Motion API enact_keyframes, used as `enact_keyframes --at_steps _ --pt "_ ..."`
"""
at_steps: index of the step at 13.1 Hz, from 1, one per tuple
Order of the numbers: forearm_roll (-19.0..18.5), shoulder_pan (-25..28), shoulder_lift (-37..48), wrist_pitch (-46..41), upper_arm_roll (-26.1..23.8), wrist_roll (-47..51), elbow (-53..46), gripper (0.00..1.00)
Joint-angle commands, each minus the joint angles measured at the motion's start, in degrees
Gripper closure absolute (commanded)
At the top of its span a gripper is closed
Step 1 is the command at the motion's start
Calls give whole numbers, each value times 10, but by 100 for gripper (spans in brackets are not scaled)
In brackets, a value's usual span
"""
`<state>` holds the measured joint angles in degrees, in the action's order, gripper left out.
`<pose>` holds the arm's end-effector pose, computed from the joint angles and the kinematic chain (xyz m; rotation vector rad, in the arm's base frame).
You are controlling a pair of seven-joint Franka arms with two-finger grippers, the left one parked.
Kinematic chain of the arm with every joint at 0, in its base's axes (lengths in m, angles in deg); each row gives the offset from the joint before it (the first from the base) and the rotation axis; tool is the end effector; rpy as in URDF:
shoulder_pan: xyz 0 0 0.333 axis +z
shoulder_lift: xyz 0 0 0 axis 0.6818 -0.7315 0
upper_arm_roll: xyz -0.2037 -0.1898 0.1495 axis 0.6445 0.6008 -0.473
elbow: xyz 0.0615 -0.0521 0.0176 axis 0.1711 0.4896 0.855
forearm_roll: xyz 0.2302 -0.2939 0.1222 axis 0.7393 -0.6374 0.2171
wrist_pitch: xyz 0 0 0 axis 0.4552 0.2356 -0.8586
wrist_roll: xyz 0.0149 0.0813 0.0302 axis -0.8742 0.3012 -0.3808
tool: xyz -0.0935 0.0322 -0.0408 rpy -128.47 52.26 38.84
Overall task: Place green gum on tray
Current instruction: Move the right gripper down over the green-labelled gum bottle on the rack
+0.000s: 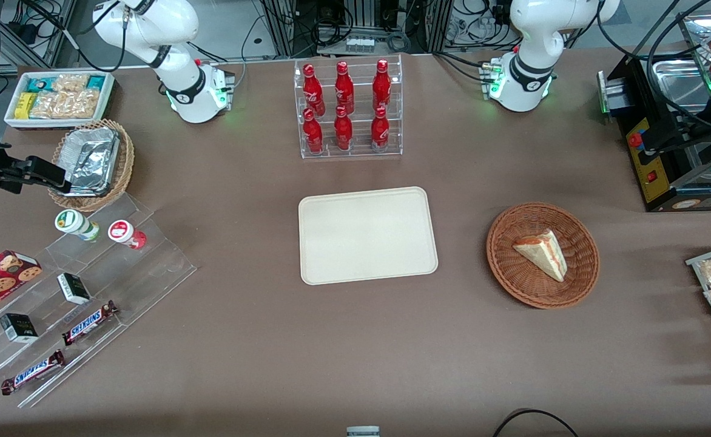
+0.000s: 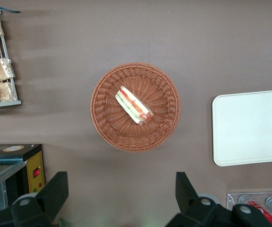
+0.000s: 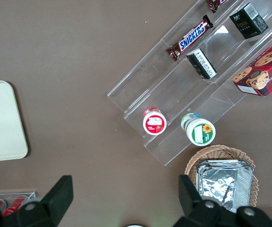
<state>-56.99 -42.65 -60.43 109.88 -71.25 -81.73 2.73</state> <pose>0.5393 -0.0419 0.6148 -3.1284 0.0892 0.1064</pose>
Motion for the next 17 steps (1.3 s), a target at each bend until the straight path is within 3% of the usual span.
enact_keyframes --at_steps 1,6,15,17 --pt "-4 -7 -9 -3 -3 -2 -15 1" --pt "-4 -17 -14 22 2 -51 23 1" --pt "-3 -104 -7 219 5 -406 192 1" --pt "21 -119 -8 257 6 -472 217 1"
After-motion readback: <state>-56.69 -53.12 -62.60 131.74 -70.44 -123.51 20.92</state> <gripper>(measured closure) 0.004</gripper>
